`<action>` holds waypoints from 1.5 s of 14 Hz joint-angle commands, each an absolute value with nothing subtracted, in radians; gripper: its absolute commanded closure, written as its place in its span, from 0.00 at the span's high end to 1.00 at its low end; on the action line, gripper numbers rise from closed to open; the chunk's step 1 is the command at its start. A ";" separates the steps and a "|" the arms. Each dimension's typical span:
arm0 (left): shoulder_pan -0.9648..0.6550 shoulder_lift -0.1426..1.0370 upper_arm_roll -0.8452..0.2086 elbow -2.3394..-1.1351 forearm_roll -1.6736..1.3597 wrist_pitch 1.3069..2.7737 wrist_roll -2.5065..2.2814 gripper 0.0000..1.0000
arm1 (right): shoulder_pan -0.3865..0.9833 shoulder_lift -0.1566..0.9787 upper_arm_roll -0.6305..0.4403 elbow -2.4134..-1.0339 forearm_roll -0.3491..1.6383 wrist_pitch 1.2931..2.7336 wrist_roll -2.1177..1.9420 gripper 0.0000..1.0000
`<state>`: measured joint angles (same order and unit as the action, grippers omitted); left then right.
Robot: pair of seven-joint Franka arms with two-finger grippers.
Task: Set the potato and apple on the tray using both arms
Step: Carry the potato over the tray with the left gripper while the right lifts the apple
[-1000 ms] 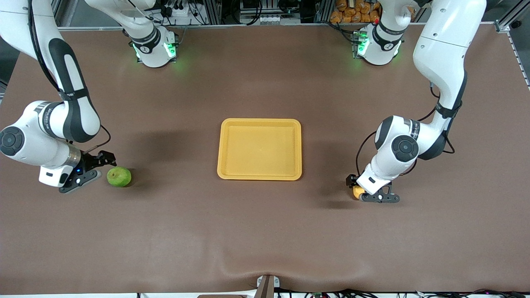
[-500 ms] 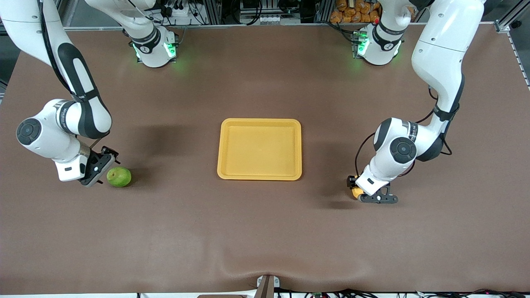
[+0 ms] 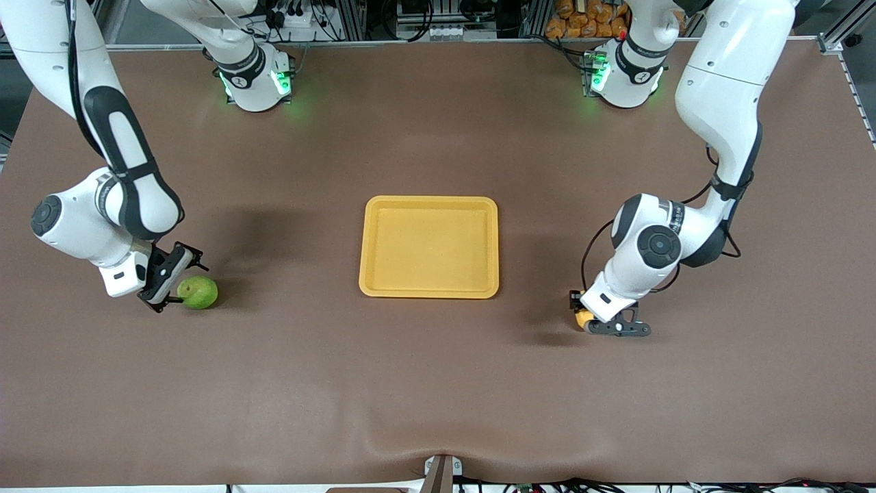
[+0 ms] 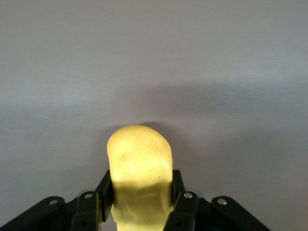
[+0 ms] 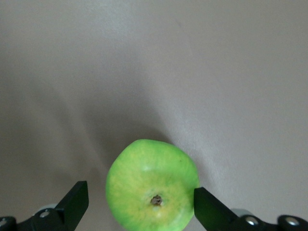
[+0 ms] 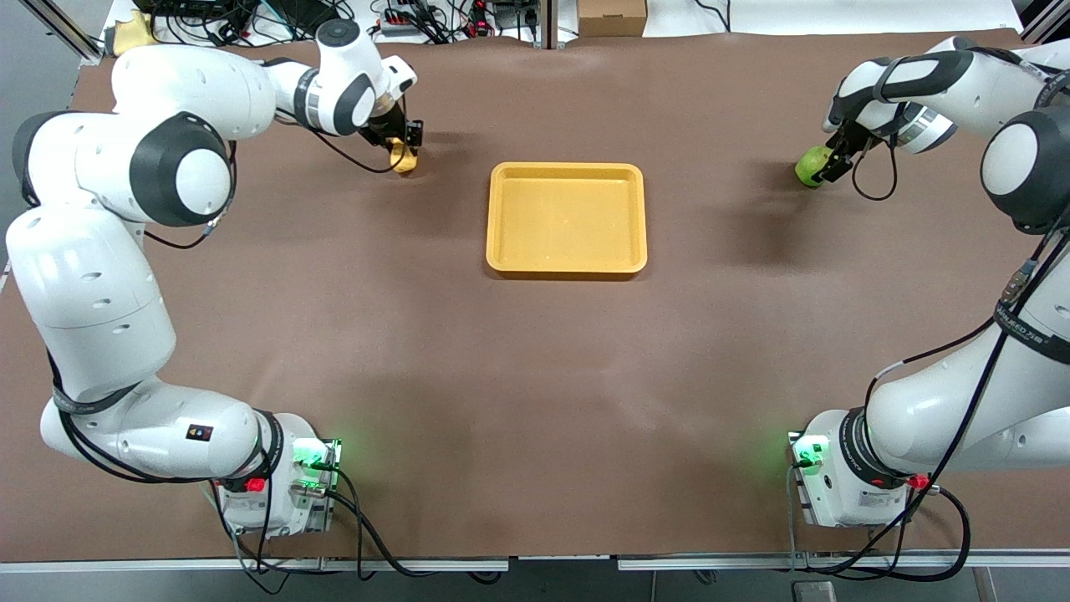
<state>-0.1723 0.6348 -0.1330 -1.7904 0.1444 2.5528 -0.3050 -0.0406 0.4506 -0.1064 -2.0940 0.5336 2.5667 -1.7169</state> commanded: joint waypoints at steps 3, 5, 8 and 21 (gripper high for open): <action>-0.244 0.583 -0.130 -1.772 0.164 2.539 -0.328 0.00 | -0.057 0.494 -0.094 -2.079 0.715 2.579 -1.960 1.00; -0.271 0.560 -0.143 -1.750 0.155 2.461 -0.330 0.00 | -0.057 0.492 -0.094 -2.079 0.715 2.579 -1.963 0.91; -0.307 0.546 -0.188 -1.743 0.153 2.407 -0.403 0.00 | -0.063 0.492 -0.094 -2.053 0.715 2.577 -2.040 0.33; -0.554 0.618 -0.186 -1.680 0.179 2.402 -0.722 0.00 | 0.032 0.442 -0.089 -2.017 0.716 2.407 -1.714 0.20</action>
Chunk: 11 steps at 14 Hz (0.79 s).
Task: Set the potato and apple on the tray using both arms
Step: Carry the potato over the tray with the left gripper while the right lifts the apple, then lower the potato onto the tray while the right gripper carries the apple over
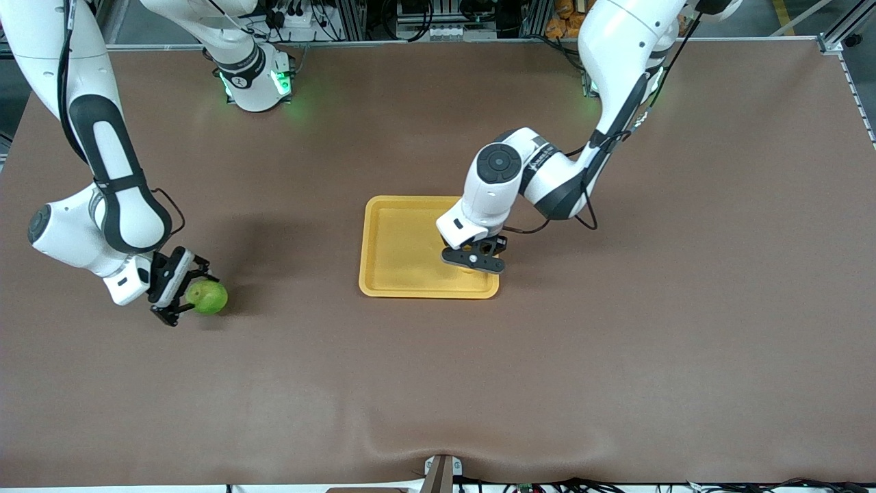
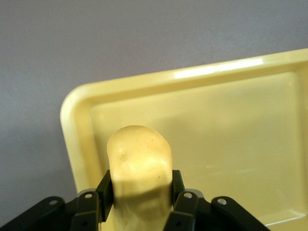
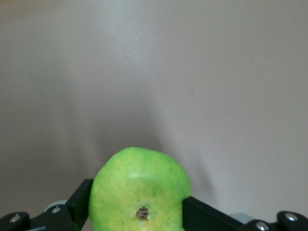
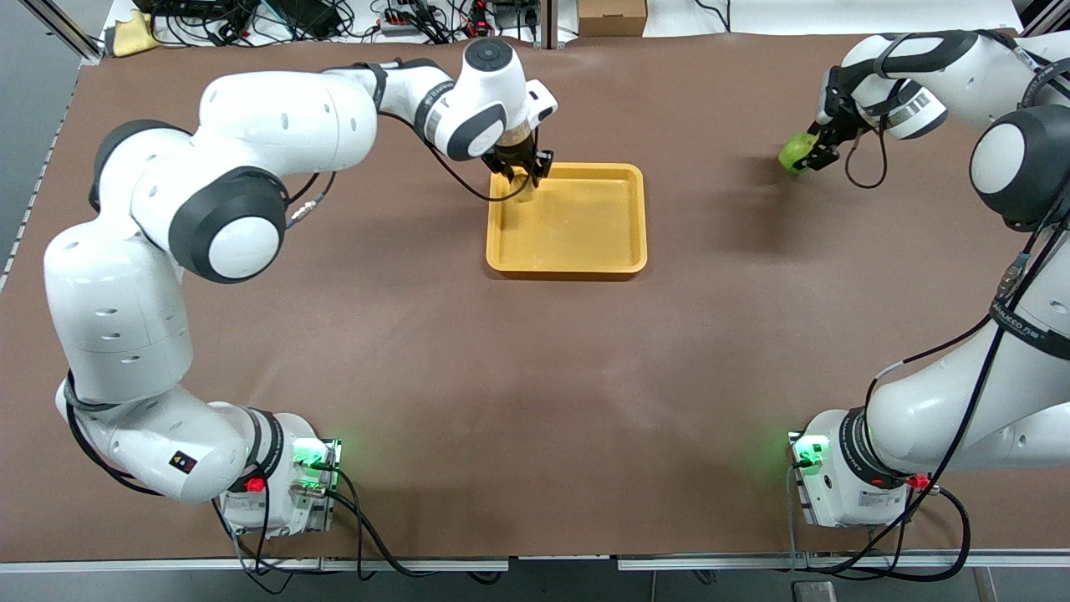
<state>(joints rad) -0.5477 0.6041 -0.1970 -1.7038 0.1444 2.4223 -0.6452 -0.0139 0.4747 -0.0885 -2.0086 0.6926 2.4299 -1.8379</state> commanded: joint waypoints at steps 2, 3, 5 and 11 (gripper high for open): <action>-0.557 0.632 -0.186 -1.680 0.210 2.384 -0.767 0.00 | 0.095 0.425 -0.091 -2.025 0.716 2.407 -1.550 0.22; -0.555 0.641 -0.186 -1.680 0.218 2.376 -0.785 0.00 | 0.127 0.414 -0.091 -2.028 0.716 2.410 -1.466 0.23; -0.555 0.649 -0.186 -1.680 0.219 2.368 -0.798 0.00 | 0.185 0.385 -0.090 -2.033 0.721 2.414 -1.306 0.23; -0.555 0.666 -0.181 -1.678 0.258 2.349 -0.799 0.00 | 0.346 0.266 -0.092 -2.101 0.721 2.433 -0.720 0.19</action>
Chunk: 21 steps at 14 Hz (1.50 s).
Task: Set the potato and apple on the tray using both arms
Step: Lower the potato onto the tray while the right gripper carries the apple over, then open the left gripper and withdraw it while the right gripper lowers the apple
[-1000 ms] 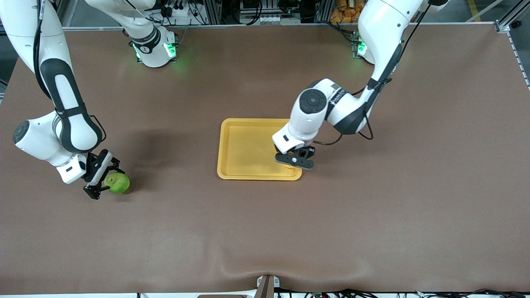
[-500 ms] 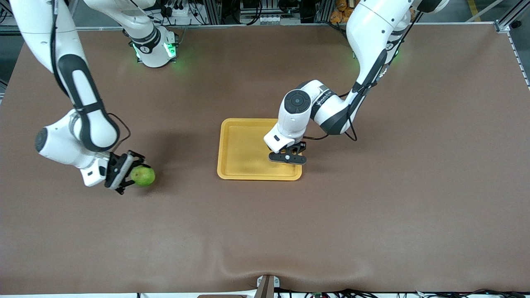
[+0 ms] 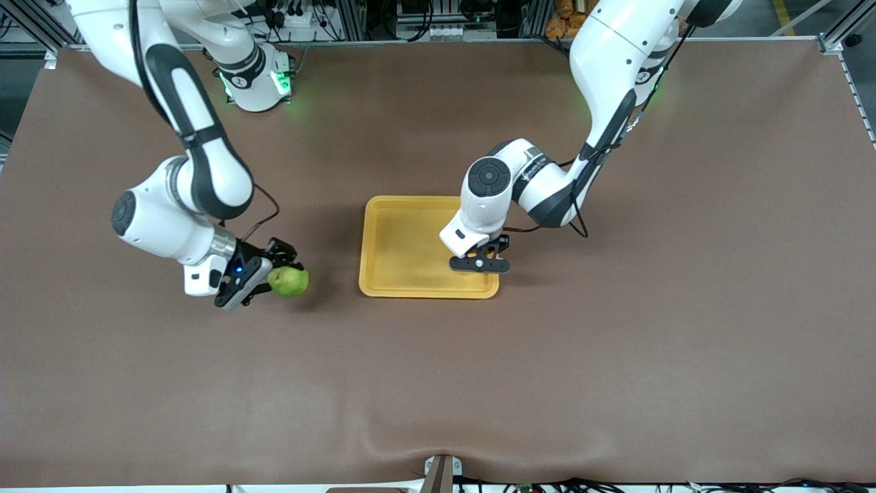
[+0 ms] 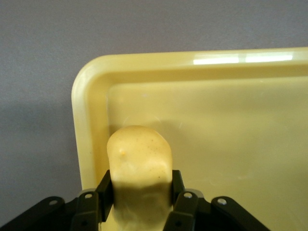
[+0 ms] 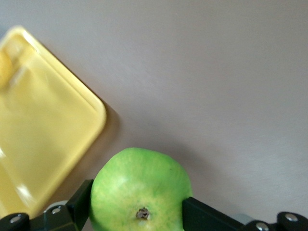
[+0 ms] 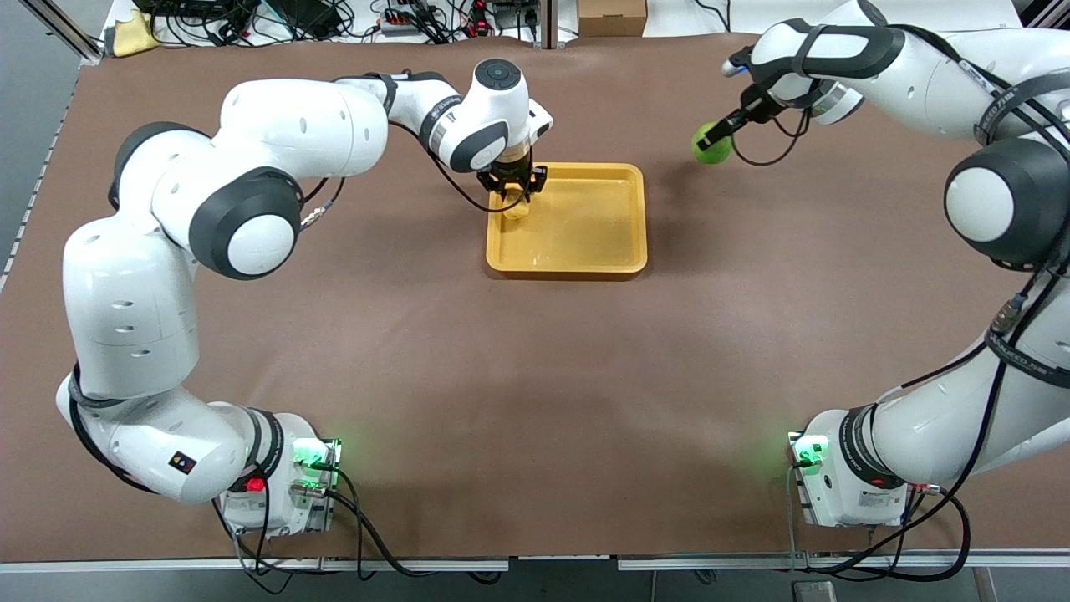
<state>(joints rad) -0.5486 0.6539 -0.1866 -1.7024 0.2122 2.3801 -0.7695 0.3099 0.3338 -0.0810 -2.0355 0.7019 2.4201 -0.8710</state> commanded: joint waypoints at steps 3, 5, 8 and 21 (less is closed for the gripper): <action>-0.555 0.667 -0.181 -1.678 0.262 2.338 -0.799 0.08 | 0.489 0.213 -0.092 -2.213 0.721 2.609 -0.337 0.12; -0.555 0.676 -0.181 -1.672 0.262 2.338 -0.799 0.26 | 0.595 0.218 -0.095 -2.227 0.718 2.654 -0.060 0.09; -0.555 0.680 -0.181 -1.671 0.267 2.338 -0.798 1.00 | 0.669 0.248 -0.098 -2.220 0.715 2.657 0.032 0.09; -0.342 0.411 -0.193 -1.494 0.198 1.846 -0.632 1.00 | 0.722 0.417 -0.100 -2.059 0.540 2.637 0.147 0.11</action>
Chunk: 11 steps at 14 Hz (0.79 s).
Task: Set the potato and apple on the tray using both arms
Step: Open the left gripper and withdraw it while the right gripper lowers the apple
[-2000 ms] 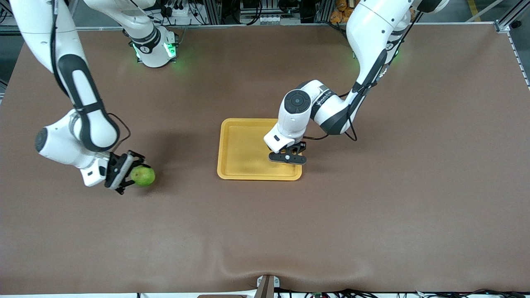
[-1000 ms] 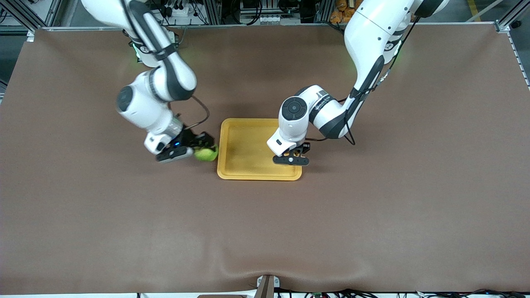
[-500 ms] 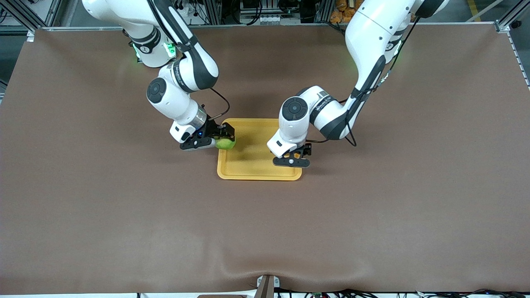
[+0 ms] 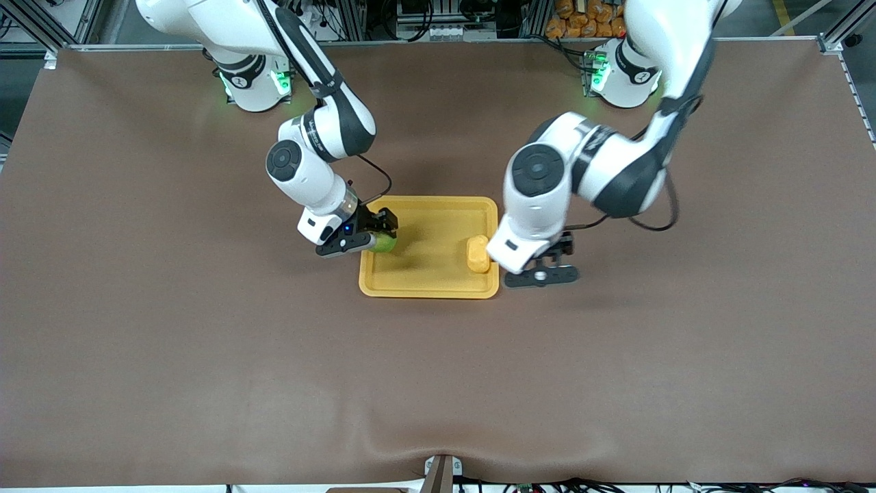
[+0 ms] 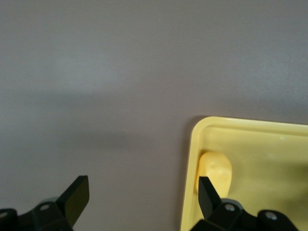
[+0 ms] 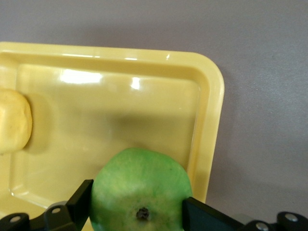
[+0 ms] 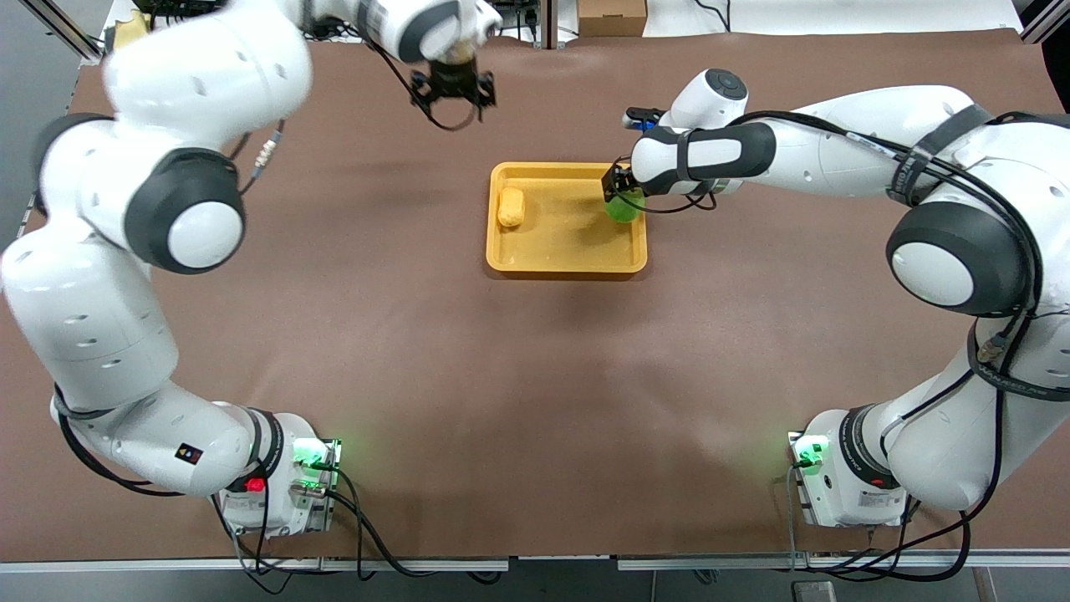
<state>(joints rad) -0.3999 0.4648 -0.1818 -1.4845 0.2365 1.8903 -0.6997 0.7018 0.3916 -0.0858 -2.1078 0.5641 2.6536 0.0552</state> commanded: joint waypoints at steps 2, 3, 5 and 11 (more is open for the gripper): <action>-0.272 0.349 -0.193 -1.494 0.181 1.810 -0.589 1.00 | 0.739 0.440 -0.103 -2.033 0.503 2.614 0.213 0.12; -0.246 0.322 -0.192 -1.494 0.181 1.801 -0.565 1.00 | 0.739 0.442 -0.103 -2.033 0.476 2.614 0.233 0.12; -0.207 0.281 -0.189 -1.497 0.179 1.754 -0.479 1.00 | 0.739 0.456 -0.103 -2.034 0.456 2.612 0.239 0.15; -0.043 0.157 -0.193 -1.500 0.104 1.591 -0.336 1.00 | 0.762 0.491 -0.103 -2.034 0.454 2.614 0.276 0.51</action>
